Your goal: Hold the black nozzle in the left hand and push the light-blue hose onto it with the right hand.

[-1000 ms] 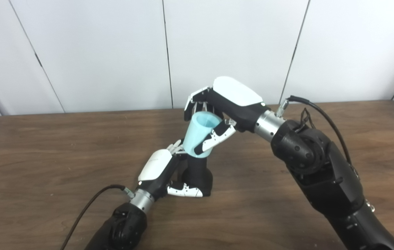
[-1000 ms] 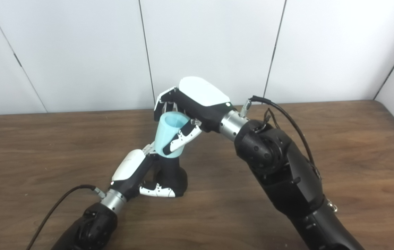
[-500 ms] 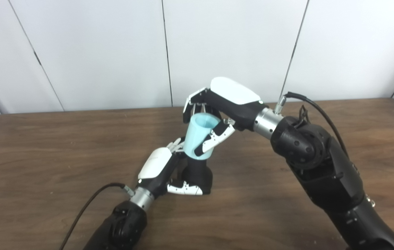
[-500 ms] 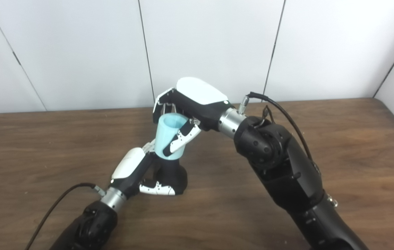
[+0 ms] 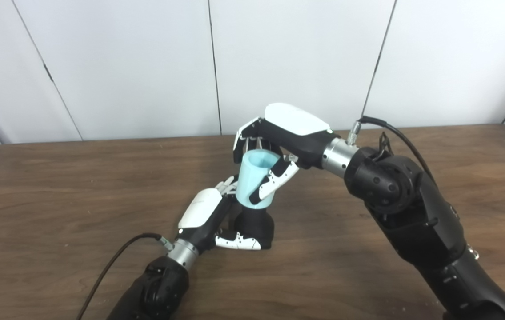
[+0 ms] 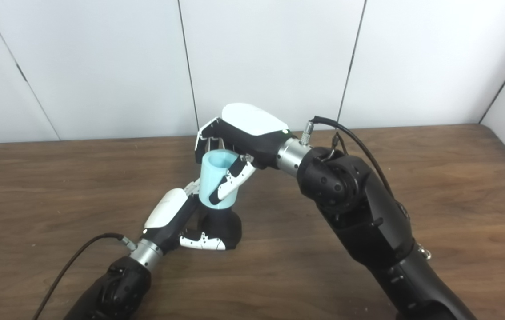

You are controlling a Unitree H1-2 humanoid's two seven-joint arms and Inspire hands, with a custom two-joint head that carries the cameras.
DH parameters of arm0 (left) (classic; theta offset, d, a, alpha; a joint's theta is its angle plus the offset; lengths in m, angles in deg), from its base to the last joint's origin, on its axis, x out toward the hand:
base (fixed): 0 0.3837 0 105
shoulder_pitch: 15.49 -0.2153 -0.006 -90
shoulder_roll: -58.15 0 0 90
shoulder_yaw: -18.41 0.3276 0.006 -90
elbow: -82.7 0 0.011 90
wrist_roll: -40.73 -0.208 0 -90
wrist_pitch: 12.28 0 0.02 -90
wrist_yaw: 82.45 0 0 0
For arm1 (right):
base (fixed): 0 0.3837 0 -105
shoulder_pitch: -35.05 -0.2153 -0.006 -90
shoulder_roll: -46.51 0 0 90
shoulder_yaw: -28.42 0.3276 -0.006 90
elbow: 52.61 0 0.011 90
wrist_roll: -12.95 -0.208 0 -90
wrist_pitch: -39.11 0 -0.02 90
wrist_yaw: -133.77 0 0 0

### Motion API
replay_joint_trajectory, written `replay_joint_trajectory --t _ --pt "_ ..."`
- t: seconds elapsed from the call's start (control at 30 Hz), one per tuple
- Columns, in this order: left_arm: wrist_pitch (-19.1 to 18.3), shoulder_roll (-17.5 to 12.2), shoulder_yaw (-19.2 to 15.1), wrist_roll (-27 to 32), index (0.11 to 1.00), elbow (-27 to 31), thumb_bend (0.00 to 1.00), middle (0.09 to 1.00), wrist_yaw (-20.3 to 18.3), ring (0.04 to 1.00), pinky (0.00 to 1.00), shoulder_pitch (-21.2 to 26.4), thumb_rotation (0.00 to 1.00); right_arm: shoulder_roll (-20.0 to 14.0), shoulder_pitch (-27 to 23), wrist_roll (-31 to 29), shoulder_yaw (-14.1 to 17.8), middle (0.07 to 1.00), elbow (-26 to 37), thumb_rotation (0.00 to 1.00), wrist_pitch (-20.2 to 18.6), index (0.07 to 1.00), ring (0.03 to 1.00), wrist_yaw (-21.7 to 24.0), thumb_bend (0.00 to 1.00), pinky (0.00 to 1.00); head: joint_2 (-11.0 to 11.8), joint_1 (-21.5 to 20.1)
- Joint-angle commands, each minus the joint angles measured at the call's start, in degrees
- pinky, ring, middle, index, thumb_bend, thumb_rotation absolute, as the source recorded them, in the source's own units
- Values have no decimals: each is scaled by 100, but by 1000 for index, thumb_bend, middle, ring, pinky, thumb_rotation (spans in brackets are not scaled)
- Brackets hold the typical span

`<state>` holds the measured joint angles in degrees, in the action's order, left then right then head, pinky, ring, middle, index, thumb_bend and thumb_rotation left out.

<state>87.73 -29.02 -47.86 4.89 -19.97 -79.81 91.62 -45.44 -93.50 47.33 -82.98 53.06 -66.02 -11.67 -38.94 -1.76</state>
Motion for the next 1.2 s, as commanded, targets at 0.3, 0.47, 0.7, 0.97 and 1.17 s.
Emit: replay_joint_trajectory --t 0.3,0.47,0.7,0.97,1.17 --pt "-95 30 381 -174 415 -775 747 915 -46 1000 1000 -1228 501 -144 -381 269 -113 398 337 0 806 512 274 -142 521 192 -9 -1" --pt "-89 36 382 -175 416 -791 747 915 -40 1000 1000 -1221 501 -160 -378 523 -158 405 477 0 1238 514 288 -281 522 206 -9 -1" --pt "-85 40 380 -180 416 -815 747 915 -38 1000 1000 -1209 501 -229 -376 1050 -265 409 526 1 2075 516 299 -582 522 235 -6 -4" --pt "-108 48 379 -185 416 -779 747 915 -51 1000 1000 -1218 501 -219 -390 1230 -180 416 463 2 2433 516 296 -509 524 240 -21 2" --pt "-117 40 370 -184 417 -741 750 915 -71 1000 1000 -1233 503 -152 -317 1117 -115 405 349 2 2358 513 283 -434 523 231 -40 1"
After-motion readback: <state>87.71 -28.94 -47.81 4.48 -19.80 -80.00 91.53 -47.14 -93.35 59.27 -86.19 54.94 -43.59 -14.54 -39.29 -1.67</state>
